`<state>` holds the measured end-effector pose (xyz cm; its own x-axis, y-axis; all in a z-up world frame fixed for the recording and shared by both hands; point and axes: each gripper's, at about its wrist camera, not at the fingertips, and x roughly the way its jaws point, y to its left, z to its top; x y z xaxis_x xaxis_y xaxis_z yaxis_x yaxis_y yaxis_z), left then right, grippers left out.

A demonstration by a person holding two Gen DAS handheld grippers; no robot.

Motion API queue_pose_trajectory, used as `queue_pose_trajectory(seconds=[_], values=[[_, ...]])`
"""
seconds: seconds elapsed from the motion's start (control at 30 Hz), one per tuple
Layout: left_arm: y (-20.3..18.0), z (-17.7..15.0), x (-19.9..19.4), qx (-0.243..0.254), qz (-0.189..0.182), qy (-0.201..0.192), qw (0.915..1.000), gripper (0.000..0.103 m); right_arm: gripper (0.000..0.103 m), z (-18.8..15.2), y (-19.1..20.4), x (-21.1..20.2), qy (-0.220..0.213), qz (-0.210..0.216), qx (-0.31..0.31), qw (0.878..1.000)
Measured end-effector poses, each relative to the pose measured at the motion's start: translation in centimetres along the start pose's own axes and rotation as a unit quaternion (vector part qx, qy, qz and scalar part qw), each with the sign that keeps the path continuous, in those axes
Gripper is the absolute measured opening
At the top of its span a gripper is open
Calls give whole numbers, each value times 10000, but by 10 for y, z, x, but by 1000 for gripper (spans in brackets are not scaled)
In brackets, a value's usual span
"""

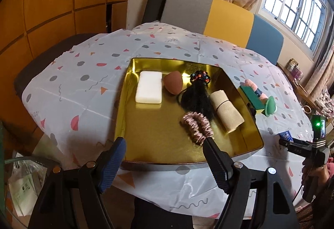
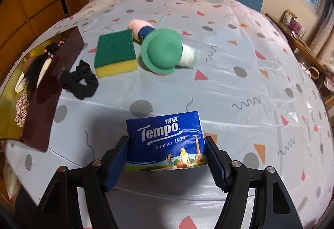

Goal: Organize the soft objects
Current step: 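Carry the Tempo pack into the gold tray and open the right tool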

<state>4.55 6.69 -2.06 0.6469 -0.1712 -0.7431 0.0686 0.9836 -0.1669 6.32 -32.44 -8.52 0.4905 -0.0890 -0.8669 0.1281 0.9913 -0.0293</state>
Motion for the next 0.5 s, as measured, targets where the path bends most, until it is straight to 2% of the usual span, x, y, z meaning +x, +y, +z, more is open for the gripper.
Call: queue_pose_trajectory(seconds=[0.17,0.37,0.5], values=[[6,-2,3,-80,31,39,10000,77,71,9,7,-10,-114,43,-13,9999],[13,-3,6,-143,89,74,9998,77,71,28,24,-39,-550,175,-131,9982],[22,-2,5,-281,204,39,9994,77,71,44,47,-59,-781,691,-214,9943]])
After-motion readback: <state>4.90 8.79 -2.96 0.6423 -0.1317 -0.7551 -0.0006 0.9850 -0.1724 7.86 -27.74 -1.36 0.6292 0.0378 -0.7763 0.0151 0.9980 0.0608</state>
